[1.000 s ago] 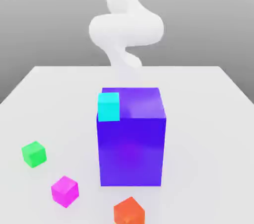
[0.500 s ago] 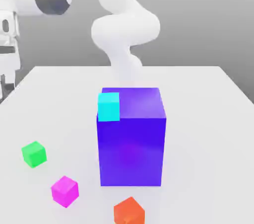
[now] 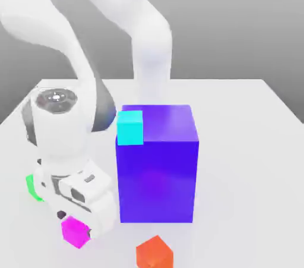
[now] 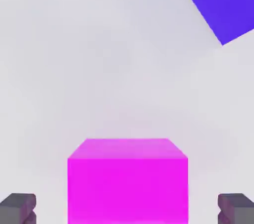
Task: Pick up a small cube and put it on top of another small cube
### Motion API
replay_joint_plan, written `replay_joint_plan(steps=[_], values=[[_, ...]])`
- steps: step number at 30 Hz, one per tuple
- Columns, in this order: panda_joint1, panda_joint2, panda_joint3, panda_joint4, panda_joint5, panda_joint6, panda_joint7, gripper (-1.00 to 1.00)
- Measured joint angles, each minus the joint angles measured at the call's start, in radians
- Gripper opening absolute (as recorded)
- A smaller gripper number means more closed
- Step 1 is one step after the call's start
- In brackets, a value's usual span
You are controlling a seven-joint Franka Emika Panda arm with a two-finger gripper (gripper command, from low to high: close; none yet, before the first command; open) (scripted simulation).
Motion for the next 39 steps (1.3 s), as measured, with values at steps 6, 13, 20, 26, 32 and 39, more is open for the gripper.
replay_joint_plan(steps=[6,13,20,26,32,39], values=[[-0.027,0.017,0.036,-0.011,0.028,-0.014,-0.018,-1.0],[-0.323,0.091,0.307,-0.091,0.17,-0.088,-0.226,-1.0],[-0.597,0.071,0.454,-0.147,0.18,-0.139,-0.455,-1.0],[-0.788,0.036,0.542,-0.186,0.179,-0.192,-0.615,-1.0],[-0.94,-0.001,0.587,-0.217,0.163,-0.237,-0.74,-1.0],[-0.85,-0.019,0.4,-0.202,0.024,-0.174,-0.707,-1.0]])
